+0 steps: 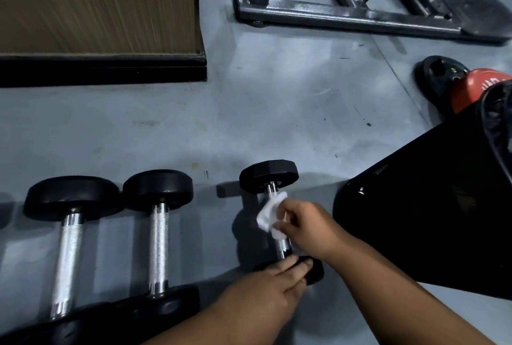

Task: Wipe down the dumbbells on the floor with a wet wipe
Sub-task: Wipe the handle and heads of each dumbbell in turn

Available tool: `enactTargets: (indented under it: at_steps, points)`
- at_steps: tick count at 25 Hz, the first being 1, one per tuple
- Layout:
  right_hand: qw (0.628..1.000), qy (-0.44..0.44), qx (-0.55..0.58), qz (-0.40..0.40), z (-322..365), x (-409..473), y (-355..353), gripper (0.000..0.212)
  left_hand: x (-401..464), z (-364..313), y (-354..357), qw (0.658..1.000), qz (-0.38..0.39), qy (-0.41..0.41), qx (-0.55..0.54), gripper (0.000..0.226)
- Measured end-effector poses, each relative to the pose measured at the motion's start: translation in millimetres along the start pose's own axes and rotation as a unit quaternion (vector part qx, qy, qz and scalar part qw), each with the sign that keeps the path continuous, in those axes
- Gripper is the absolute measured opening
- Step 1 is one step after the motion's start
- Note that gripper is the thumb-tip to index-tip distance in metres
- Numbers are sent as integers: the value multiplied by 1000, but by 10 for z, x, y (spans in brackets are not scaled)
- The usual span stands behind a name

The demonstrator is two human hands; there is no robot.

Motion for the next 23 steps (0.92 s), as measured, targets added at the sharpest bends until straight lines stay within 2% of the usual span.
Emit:
enactTargets:
  at_steps: [1, 3, 7, 11, 14, 17, 18, 23]
  points:
    - [1000, 0, 7, 14, -27, -105, 23, 17, -95, 88, -25, 1000, -2, -23, -20, 41]
    - [1000, -12, 10, 4, -40, -192, 31, 19, -207, 108, 20, 998, 29, 7, -47, 51]
    - [993, -60, -37, -100, 112, 19, -103, 18, -133, 76, 15, 999, 44, 23, 19, 56]
    - [989, -50, -15, -139, 113, 163, -213, 4, -99, 52, -52, 997, 60, 27, 43, 58]
    - [996, -59, -38, -61, 67, -30, -78, 13, -70, 98, -72, 997, 63, 16, 37, 54]
    - [998, -49, -17, 35, 38, -227, 48, 9, -19, 67, -35, 997, 66, 22, 21, 43]
    - [998, -50, -23, 30, 58, -213, 28, 10, -7, 57, -16, 997, 69, 24, 25, 42]
    - [992, -47, -54, -107, 158, 268, -277, 6, 70, -2, 79, 994, 89, 18, 53, 51]
Point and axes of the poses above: each hand's wrist, its own x-axis towards the middle knuckle, its own y-axis out of the palm, z = x × y, the point moved 10 cm from there along x, towards the middle knuckle, and after that the axes turned 4 degrees about -x, right-handed, at the moved point
